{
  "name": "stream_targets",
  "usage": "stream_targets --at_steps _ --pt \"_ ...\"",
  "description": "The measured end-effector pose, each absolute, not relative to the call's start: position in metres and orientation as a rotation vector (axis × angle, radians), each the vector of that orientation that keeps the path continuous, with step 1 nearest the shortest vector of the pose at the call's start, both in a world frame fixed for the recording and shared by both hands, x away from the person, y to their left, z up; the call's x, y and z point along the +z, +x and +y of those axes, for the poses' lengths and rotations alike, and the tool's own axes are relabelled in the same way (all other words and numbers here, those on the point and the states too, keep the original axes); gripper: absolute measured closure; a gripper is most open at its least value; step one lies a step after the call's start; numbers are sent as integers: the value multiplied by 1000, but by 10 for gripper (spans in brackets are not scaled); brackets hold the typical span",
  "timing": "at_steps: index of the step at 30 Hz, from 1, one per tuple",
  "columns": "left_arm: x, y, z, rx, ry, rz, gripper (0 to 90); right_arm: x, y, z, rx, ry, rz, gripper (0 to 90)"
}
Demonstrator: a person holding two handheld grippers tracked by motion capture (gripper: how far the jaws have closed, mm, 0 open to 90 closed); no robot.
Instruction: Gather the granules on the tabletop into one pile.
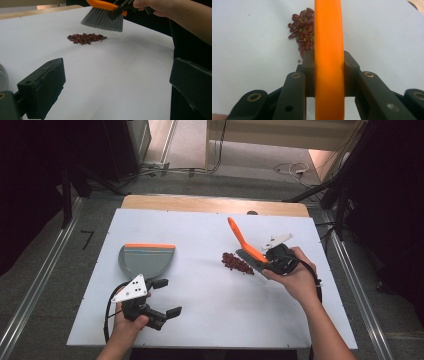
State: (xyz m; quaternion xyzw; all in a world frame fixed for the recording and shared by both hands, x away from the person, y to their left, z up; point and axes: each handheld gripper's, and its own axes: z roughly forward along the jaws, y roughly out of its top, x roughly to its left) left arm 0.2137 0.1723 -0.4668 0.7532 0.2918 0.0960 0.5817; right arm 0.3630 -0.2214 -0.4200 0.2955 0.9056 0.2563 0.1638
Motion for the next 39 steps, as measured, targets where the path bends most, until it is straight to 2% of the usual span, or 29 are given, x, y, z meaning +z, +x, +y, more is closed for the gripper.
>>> stream_targets --at_steps 25,39 --pt "-464 211 179 274 1716 689 10 -433 305 -286 1115 1072 2454 684" --pt "-463 212 186 297 1709 705 10 -444 293 -319 1210 1180 2408 684"
